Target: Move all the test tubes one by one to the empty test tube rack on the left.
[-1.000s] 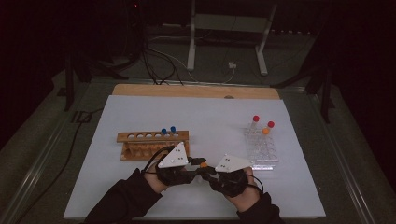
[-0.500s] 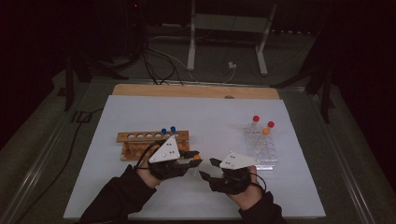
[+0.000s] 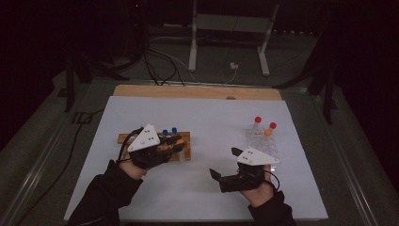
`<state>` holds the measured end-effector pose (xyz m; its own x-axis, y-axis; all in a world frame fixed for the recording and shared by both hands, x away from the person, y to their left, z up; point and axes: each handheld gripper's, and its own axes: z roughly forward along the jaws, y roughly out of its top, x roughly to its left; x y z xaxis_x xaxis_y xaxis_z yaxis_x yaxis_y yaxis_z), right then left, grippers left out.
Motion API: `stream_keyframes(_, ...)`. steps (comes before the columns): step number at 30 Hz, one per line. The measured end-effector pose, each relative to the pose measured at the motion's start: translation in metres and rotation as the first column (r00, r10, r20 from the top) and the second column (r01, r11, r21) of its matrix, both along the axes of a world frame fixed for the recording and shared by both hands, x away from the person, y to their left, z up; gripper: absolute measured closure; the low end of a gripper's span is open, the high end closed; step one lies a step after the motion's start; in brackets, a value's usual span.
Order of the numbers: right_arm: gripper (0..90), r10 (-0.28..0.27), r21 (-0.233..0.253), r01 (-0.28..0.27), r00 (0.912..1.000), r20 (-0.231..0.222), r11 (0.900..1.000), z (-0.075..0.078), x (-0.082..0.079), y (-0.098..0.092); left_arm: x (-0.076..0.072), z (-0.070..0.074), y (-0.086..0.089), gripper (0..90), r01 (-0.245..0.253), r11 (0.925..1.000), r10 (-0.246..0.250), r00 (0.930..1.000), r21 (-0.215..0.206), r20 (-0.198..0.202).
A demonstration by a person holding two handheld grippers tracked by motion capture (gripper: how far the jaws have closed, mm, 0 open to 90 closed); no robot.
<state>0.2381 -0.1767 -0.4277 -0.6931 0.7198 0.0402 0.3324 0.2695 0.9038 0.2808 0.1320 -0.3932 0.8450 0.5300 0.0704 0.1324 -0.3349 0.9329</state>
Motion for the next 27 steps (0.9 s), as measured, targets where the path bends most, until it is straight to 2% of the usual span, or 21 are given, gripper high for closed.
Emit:
stream_keyframes(2, 0.0, -0.008, 0.016, 0.008, 1.0000, -0.001, 1.000, 0.001, 0.001, -0.002, 0.001, 0.001, 0.005, 71.8, -0.022, 0.9998, 0.022, 0.9997, -0.001, 0.007)
stream_keyframes(7, 0.0, -0.021, 0.004, 0.021, 0.9997, 0.015, 1.000, 0.002, 0.001, -0.005, 0.005, 0.006, 0.018, 71.8, -0.079, 0.9969, 0.079, 0.9966, -0.007, 0.023)
stream_keyframes(9, 0.0, -0.022, 0.006, 0.022, 0.9995, 0.020, 1.000, 0.003, 0.000, -0.006, 0.008, 0.007, 0.022, 71.8, -0.108, 0.9941, 0.108, 0.9936, 0.002, 0.032)
stream_keyframes(14, 0.0, -0.030, 0.004, 0.030, 0.9991, 0.029, 1.000, 0.003, 0.001, -0.007, 0.015, 0.005, 0.033, 71.8, -0.164, 0.9865, 0.164, 0.9862, -0.002, 0.023)
stream_keyframes(17, 0.0, -0.031, 0.003, 0.031, 0.9990, 0.031, 1.000, 0.004, 0.000, -0.009, 0.019, 0.002, 0.038, 71.8, -0.200, 0.9798, 0.200, 0.9796, -0.008, 0.021)
stream_keyframes(18, 0.0, -0.029, 0.003, 0.029, 0.9991, 0.030, 1.000, 0.004, 0.001, -0.009, 0.021, 0.001, 0.040, 71.8, -0.223, 0.9748, 0.223, 0.9743, -0.003, 0.031)
stream_keyframes(19, 0.0, -0.030, 0.003, 0.029, 0.9991, 0.030, 1.000, 0.004, 0.001, -0.010, 0.022, 0.000, 0.041, 71.8, -0.232, 0.9727, 0.232, 0.9721, -0.003, 0.033)
stream_keyframes(20, 0.0, -0.031, 0.003, 0.030, 0.9990, 0.031, 1.000, 0.004, 0.001, -0.010, 0.023, -0.001, 0.043, 71.8, -0.242, 0.9701, 0.243, 0.9695, -0.013, 0.035)
stream_keyframes(24, 0.0, -0.024, 0.001, 0.024, 0.9993, 0.027, 1.000, 0.004, 0.001, -0.010, 0.026, -0.004, 0.045, 71.8, -0.301, 0.9528, 0.303, 0.9513, -0.041, 0.058)
stream_keyframes(27, 0.0, -0.023, 0.000, 0.023, 0.9994, 0.027, 1.000, 0.003, 0.001, -0.010, 0.027, -0.005, 0.047, 71.8, -0.322, 0.9447, 0.326, 0.9434, -0.063, 0.064)
